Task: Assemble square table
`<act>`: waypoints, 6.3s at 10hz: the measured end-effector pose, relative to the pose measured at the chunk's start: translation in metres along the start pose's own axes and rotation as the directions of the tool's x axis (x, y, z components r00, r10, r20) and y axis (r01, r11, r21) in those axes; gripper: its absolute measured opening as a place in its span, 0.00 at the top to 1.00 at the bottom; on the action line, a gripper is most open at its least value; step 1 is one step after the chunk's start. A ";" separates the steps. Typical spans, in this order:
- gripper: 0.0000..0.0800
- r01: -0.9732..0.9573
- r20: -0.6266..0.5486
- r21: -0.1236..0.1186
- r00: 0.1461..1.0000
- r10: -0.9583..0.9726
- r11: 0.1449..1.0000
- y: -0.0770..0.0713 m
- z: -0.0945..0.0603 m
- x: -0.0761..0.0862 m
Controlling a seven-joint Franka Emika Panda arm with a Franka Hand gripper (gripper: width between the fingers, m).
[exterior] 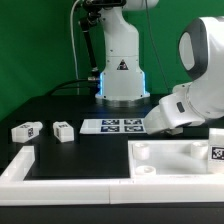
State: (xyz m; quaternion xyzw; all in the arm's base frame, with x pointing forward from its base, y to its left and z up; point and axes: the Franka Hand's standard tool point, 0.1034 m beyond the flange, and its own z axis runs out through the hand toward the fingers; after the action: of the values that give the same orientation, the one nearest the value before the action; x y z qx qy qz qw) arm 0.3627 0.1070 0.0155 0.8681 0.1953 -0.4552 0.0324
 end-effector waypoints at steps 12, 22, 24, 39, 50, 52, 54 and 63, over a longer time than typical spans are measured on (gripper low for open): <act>0.64 -0.012 -0.671 0.015 0.741 0.019 1.000 0.119 -0.195 -0.080; 0.64 -0.242 -0.990 0.017 0.135 0.051 0.970 0.188 -0.248 -0.042; 0.64 -0.366 -1.000 0.008 0.022 0.017 0.931 0.218 -0.261 -0.048; 0.64 -0.214 -0.998 0.058 -0.028 0.053 0.975 0.156 -0.275 -0.007; 0.64 -0.150 -0.995 0.080 0.050 0.088 0.986 0.191 -0.226 0.022; 0.64 -0.147 -0.995 0.083 0.050 0.091 0.986 0.190 -0.223 0.026; 0.64 -0.152 -0.995 0.082 0.038 0.089 0.985 0.188 -0.225 0.028; 0.64 -0.179 -0.994 0.109 0.008 0.112 0.978 0.181 -0.212 0.042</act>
Offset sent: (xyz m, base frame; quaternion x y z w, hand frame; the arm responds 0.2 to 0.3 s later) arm 0.0184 -0.0192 0.1000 0.0179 -0.0611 0.0741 0.9952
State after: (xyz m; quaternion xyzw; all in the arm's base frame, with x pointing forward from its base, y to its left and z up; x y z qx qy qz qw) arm 0.6153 0.0032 0.0830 0.9524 0.0832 0.2898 -0.0457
